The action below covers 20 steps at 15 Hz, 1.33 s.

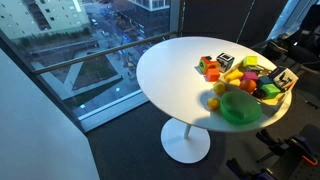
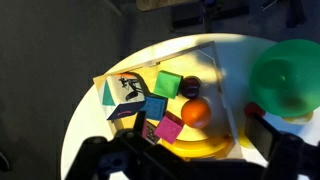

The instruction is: Place the toy lemon in the bowl

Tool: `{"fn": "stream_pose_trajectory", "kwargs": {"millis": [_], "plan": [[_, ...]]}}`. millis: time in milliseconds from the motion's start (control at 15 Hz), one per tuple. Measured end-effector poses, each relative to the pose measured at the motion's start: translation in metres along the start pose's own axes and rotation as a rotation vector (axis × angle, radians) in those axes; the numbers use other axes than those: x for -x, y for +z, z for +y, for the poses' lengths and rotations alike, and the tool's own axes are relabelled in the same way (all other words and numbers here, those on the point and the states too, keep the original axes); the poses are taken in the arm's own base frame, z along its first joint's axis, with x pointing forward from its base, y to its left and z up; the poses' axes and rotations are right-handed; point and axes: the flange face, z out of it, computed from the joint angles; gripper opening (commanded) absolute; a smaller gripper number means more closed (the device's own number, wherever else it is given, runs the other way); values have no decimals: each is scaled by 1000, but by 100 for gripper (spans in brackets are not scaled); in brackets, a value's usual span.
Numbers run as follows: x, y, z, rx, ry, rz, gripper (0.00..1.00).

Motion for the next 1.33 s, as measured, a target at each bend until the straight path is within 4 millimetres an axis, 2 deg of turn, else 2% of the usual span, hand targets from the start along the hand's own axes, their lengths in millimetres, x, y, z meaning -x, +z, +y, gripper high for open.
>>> {"fn": "stream_pose_trajectory", "kwargs": {"millis": [667, 933, 1333], "plan": [[-3, 3, -1, 1, -3, -3, 100], [-20, 14, -12, 8, -28, 15, 100], [-49, 33, -42, 15, -84, 61, 100]]}}
